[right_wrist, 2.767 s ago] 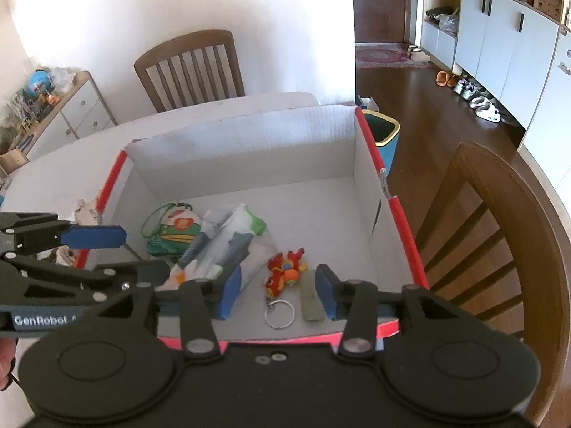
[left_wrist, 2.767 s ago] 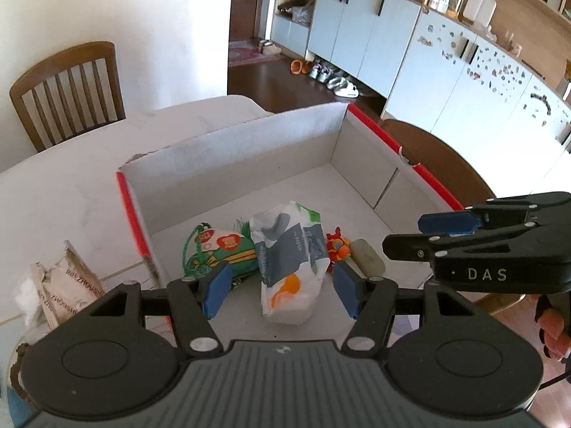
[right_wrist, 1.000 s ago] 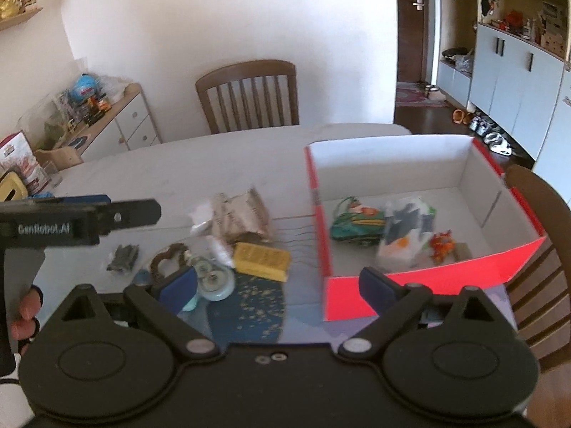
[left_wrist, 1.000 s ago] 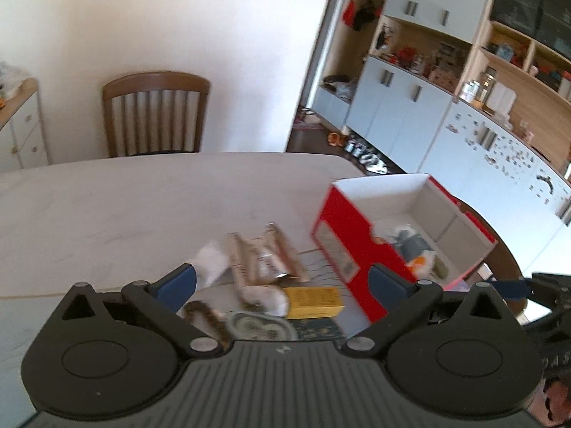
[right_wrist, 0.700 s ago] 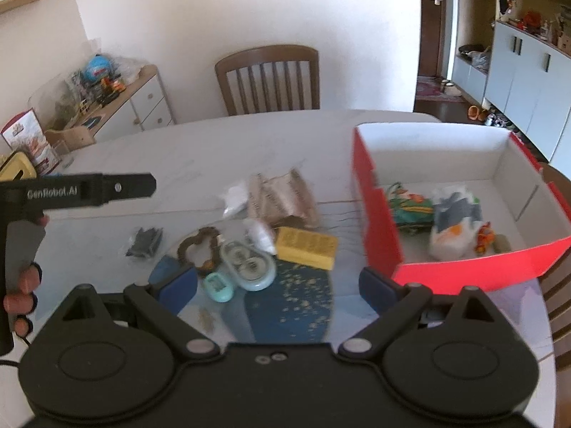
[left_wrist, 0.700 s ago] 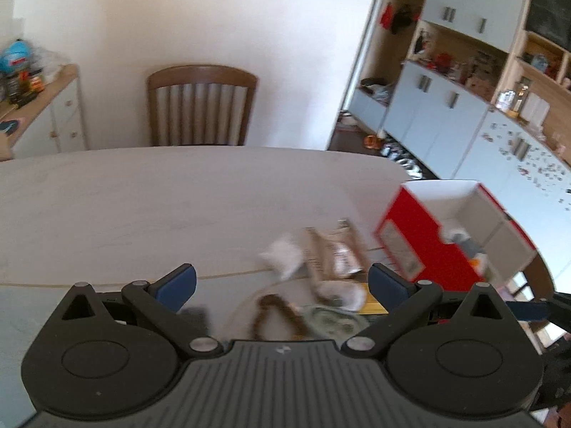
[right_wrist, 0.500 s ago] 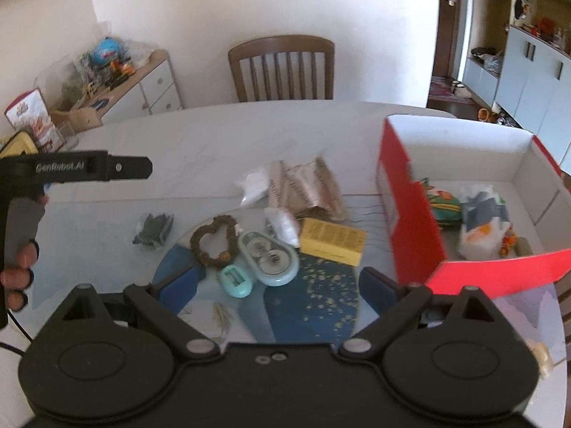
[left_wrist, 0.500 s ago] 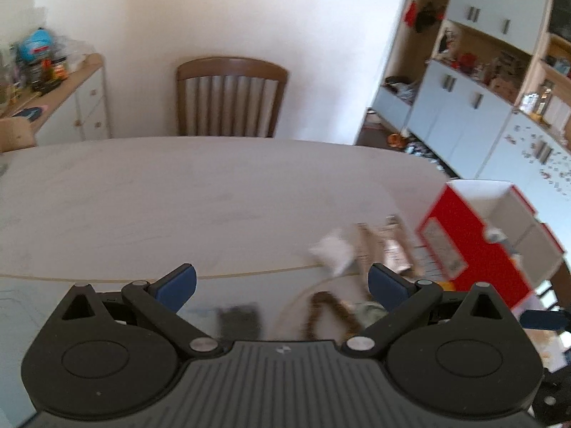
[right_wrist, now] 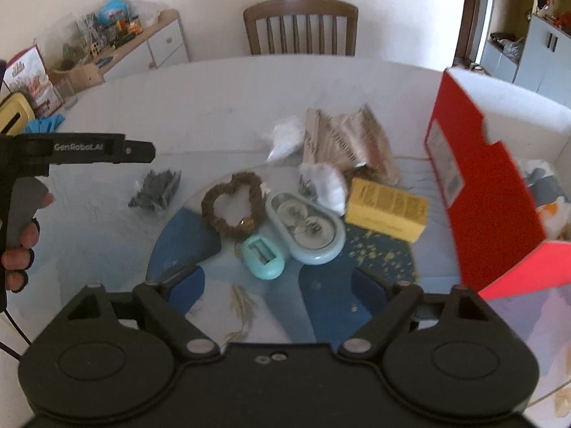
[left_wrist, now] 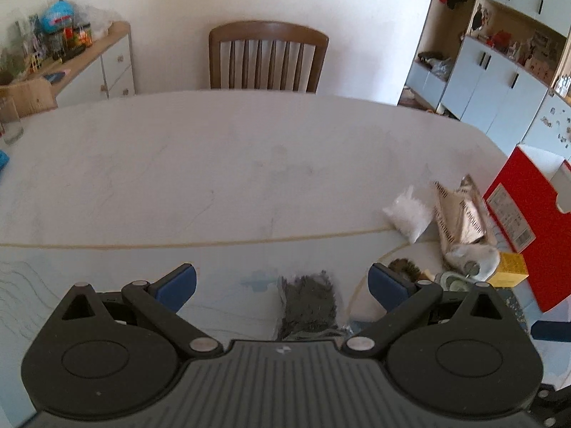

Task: Organize objects
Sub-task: 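Grasp the dark mesh bag with the left tool while the right tool grips the teal cup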

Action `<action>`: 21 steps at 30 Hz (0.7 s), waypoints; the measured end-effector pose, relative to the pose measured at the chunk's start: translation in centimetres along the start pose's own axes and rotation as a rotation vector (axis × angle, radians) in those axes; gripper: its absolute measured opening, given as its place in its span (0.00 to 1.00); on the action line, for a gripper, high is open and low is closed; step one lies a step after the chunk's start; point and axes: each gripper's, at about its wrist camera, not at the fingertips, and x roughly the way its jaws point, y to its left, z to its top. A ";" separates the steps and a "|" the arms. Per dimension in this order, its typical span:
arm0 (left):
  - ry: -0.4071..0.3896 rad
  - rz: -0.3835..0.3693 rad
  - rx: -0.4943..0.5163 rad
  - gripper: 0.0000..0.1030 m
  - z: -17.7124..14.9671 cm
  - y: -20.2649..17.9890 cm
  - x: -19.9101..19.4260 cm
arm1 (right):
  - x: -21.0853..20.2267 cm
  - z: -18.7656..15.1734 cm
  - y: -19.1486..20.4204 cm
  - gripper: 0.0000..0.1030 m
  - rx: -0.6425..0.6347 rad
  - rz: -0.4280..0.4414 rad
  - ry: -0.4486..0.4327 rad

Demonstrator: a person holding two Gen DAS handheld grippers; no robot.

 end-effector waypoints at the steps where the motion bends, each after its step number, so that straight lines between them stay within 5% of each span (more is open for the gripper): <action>1: 0.004 -0.003 0.002 1.00 -0.1 0.0 0.3 | 0.4 -0.1 0.1 0.84 0.002 -0.002 0.008; 13: 0.030 -0.005 0.021 0.98 -1.2 0.0 2.3 | 3.3 -0.2 0.5 0.71 0.027 0.043 0.063; 21: 0.040 -0.025 0.021 0.81 -1.7 0.0 2.7 | 3.9 0.1 0.9 0.58 0.013 0.030 0.053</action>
